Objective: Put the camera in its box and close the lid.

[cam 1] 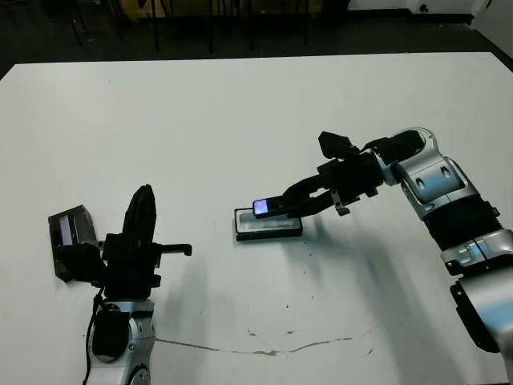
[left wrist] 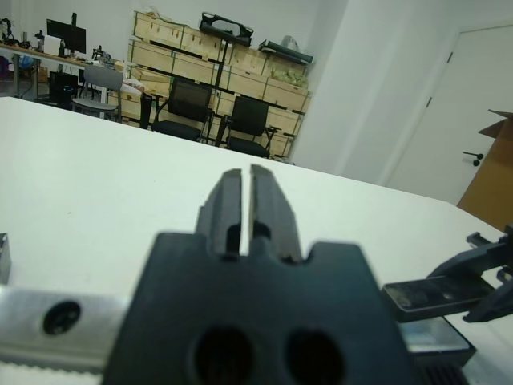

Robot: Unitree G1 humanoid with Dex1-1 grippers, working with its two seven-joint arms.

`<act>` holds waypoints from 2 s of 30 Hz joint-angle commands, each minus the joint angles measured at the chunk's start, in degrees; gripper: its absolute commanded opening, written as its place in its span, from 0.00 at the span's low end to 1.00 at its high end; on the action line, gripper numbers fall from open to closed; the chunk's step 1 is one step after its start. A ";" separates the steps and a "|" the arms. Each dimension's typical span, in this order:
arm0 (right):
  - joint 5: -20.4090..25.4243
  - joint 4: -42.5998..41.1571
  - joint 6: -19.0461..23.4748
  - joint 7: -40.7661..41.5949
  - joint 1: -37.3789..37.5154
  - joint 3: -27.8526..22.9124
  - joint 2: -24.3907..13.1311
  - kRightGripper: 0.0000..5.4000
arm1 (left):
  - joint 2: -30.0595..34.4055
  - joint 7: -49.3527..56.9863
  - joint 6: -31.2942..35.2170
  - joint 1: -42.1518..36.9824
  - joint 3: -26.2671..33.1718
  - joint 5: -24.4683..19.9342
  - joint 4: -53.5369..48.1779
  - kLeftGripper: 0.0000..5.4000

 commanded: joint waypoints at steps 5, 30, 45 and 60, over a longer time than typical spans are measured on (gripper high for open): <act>-1.21 -1.04 -0.76 -0.36 1.19 0.54 0.19 0.13 | 0.11 0.48 0.13 2.67 0.27 0.28 0.84 0.00; -5.62 -1.85 -2.74 -2.66 3.39 3.45 1.38 0.13 | 0.14 0.73 0.14 3.23 0.15 0.31 0.69 0.00; -7.45 1.05 -3.55 -3.63 2.36 6.44 6.47 0.13 | -0.16 1.24 0.05 3.18 0.01 0.30 1.00 0.00; -8.00 2.93 -13.31 -3.92 0.02 3.84 3.48 0.33 | -0.08 1.02 0.07 3.41 0.11 -0.16 0.85 0.00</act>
